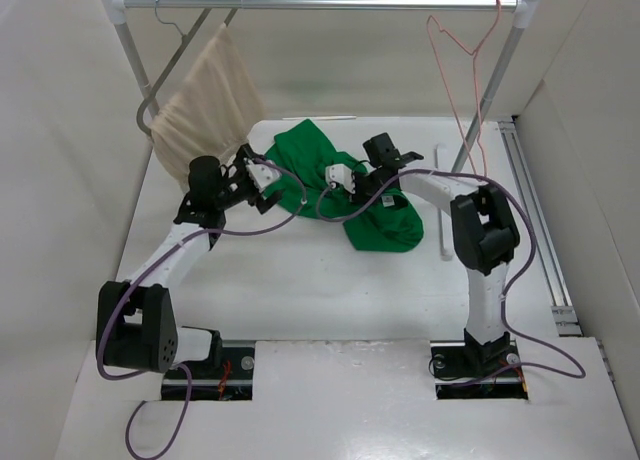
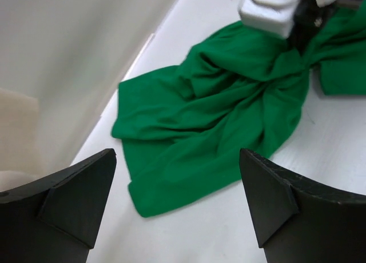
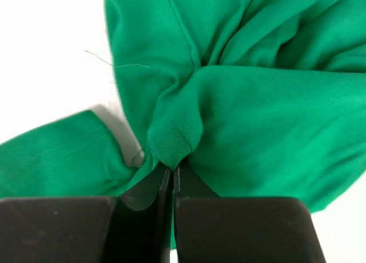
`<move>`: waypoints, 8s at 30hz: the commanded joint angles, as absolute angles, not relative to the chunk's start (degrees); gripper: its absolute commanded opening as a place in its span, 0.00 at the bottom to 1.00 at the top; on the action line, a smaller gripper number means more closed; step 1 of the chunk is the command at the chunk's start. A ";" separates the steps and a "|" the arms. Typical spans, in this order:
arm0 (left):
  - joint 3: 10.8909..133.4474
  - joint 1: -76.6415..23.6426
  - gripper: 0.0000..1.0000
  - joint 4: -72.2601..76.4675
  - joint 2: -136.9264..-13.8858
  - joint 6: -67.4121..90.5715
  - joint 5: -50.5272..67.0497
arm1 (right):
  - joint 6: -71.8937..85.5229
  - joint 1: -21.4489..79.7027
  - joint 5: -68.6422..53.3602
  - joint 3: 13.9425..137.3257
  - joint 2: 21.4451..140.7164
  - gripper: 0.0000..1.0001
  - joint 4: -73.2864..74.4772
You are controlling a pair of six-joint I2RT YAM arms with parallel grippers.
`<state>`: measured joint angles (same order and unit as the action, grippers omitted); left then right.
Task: Place the t-shirt on the hanger
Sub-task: Grab the tshirt from the pile, then grab a hanger with the right arm, then place tshirt on hanger
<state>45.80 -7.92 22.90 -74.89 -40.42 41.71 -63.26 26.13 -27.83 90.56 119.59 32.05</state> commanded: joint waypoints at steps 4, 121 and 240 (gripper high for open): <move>46.49 -11.77 0.85 18.11 -72.42 -38.08 42.01 | -56.52 31.45 -32.60 90.09 105.92 0.00 23.49; 54.57 -28.56 0.00 17.86 -87.98 -16.97 24.35 | -44.02 38.12 -8.45 95.95 94.06 1.00 32.77; 71.09 -26.37 0.00 -21.45 -91.23 9.07 7.55 | -7.30 42.27 19.50 61.96 72.32 0.00 28.56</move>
<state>67.42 -26.50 -21.02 -91.57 11.27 4.80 -10.00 40.86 14.70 58.02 70.57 33.69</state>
